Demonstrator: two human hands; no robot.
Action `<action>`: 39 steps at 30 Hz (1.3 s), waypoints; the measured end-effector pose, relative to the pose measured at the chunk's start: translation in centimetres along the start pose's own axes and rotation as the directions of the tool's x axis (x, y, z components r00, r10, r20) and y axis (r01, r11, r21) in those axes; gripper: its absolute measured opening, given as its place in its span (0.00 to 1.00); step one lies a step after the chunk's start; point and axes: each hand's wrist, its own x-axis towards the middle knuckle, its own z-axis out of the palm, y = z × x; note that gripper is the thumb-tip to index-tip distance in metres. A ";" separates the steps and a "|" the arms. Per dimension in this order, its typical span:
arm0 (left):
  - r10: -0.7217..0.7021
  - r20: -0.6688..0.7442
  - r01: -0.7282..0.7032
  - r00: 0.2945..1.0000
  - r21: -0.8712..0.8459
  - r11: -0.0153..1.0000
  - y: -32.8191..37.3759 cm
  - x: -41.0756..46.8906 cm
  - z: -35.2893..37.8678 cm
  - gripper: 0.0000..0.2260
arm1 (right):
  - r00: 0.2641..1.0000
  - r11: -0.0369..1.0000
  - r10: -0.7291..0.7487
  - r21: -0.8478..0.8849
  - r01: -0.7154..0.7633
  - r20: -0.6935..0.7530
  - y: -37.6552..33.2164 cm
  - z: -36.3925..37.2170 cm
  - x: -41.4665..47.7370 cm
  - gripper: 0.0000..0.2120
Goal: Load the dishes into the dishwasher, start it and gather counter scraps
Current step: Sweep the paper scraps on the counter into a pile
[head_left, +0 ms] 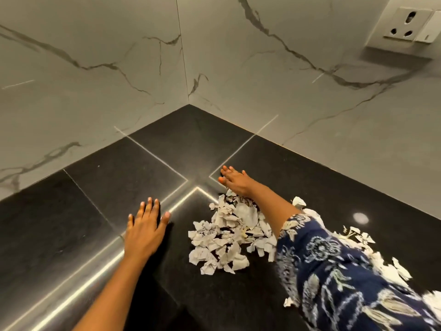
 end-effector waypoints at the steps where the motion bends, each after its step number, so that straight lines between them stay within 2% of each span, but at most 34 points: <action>1: 0.019 0.009 -0.019 1.000 0.006 1.000 0.4 -0.1 0.2 0.33 | 0.999 0.999 -0.040 -0.005 0.040 0.021 0.4 0.0 -0.7 0.28; 5: 0.176 0.070 -0.176 0.982 -0.008 0.984 3.8 -2.3 1.6 0.40 | 0.984 0.987 -0.154 -0.028 0.157 0.091 2.3 0.4 -5.7 0.26; 8: 0.202 0.085 -0.200 0.976 -0.034 0.979 7.3 -3.7 2.3 0.41 | 0.978 0.980 -0.179 -0.071 0.187 0.104 3.1 0.9 -9.7 0.25; 14: 0.255 0.127 -0.247 0.959 -0.073 0.966 14.6 -6.3 4.3 0.39 | 0.975 0.933 -0.194 -0.287 0.216 0.106 4.5 1.4 -16.1 0.23; 16: 0.294 0.138 -0.277 0.946 -0.129 0.952 16.7 -7.5 4.7 0.40 | 0.979 0.934 -0.195 -0.293 0.202 0.055 5.8 1.6 -18.4 0.23; 18: 0.317 0.129 -0.266 0.940 -0.305 0.914 17.7 -8.4 4.6 0.43 | 0.977 0.969 -0.193 -0.175 0.175 -0.088 7.2 1.5 -20.5 0.23; 20: 0.285 0.075 -0.218 0.956 -0.469 0.856 17.1 -8.6 4.5 0.43 | 0.960 0.990 -0.134 -0.083 0.117 -0.245 8.6 1.1 -21.7 0.24; 21: 0.246 0.035 -0.198 0.969 -0.490 0.849 16.4 -8.2 4.5 0.39 | 0.952 0.995 -0.089 -0.077 0.069 -0.293 9.3 0.8 -22.0 0.24; 23: 0.161 -0.014 -0.150 0.987 -0.450 0.881 14.9 -6.2 4.5 0.32 | 0.937 0.998 0.016 -0.050 -0.035 -0.349 10.6 0.0 -22.1 0.23; 25: 0.116 -0.003 -0.108 0.993 -0.396 0.912 13.9 -3.2 4.4 0.30 | 0.903 0.989 0.144 0.043 -0.139 -0.404 12.3 -0.6 -21.9 0.24; 27: 0.140 0.018 -0.126 0.990 -0.333 0.935 14.4 0.2 4.1 0.29 | 0.867 0.947 0.312 0.200 -0.252 -0.387 14.0 -0.6 -21.8 0.25; 29: 0.192 0.043 -0.174 0.980 -0.268 0.948 15.6 3.3 4.0 0.29 | 0.862 0.902 0.408 0.277 -0.331 -0.300 14.6 0.1 -21.3 0.28; 31: 0.280 0.105 -0.257 0.954 -0.192 0.947 17.1 5.8 4.1 0.29 | 0.879 0.902 0.398 0.289 -0.322 -0.262 13.8 0.6 -19.6 0.27; 33: 0.400 0.176 -0.381 0.900 -0.132 0.915 18.5 7.2 4.6 0.29 | 0.913 0.913 0.332 0.325 -0.247 -0.237 12.1 0.4 -17.3 0.26; 37: 0.624 0.268 -0.587 0.734 -0.214 0.781 18.8 6.5 4.9 0.45 | 0.951 0.910 0.255 0.375 -0.176 -0.173 9.2 0.3 -14.4 0.25; 39: 0.686 0.296 -0.650 0.665 -0.222 0.726 19.0 4.9 5.1 0.46 | 0.963 0.893 0.228 0.426 -0.146 -0.146 8.3 0.5 -14.8 0.25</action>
